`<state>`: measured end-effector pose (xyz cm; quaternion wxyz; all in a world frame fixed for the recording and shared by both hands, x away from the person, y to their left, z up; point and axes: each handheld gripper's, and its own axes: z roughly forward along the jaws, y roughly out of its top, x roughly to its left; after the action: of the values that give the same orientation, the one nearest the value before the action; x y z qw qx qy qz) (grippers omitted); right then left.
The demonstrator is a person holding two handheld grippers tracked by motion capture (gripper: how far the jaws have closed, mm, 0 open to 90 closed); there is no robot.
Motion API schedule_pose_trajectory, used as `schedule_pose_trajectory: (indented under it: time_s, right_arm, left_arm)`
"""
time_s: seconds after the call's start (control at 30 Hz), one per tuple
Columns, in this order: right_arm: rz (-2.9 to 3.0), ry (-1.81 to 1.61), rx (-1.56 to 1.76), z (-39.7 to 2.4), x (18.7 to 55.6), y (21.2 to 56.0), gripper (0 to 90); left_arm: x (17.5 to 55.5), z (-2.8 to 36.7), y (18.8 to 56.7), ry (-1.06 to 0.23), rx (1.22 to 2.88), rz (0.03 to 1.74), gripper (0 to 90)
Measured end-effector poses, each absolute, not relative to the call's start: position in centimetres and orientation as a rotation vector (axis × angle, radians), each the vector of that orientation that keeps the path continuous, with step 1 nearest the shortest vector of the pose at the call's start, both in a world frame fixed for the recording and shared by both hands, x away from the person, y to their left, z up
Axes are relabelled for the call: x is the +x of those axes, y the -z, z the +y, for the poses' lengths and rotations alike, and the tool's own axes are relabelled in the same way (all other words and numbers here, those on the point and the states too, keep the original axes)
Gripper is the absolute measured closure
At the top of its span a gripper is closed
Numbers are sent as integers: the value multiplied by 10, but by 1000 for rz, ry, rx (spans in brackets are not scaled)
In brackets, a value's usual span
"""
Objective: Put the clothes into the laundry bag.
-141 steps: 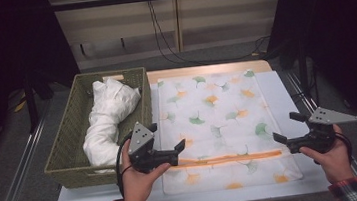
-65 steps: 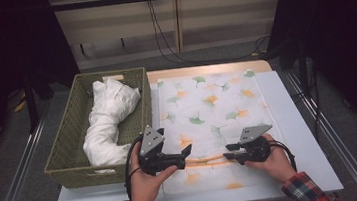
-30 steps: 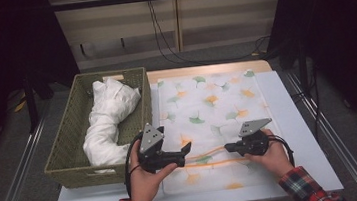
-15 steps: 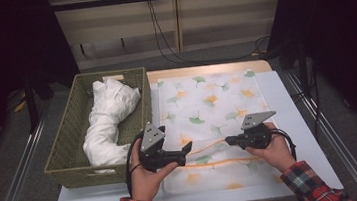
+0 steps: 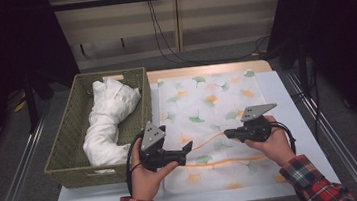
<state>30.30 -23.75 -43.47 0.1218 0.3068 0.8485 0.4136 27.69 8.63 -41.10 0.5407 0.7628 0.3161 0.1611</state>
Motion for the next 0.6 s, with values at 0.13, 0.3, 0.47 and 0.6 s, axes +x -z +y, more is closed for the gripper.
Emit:
schedule_pose_trajectory:
  time_s: [0.13,0.3,0.47,0.6]
  right_arm:
    - [2462,-1222,888,-238,305,427,900]
    - [2454,-1235,892,-240,308,421,900]
    - [2458,-1252,885,-240,312,415,900]
    - [2453,-1263,888,-239,314,408,900]
  left_arm:
    - [277,86,410,-393,1817,764,14]
    - [277,84,410,-388,1818,748,14]
    - [277,84,410,-386,1815,755,14]
    - [277,84,409,-391,1815,756,14]
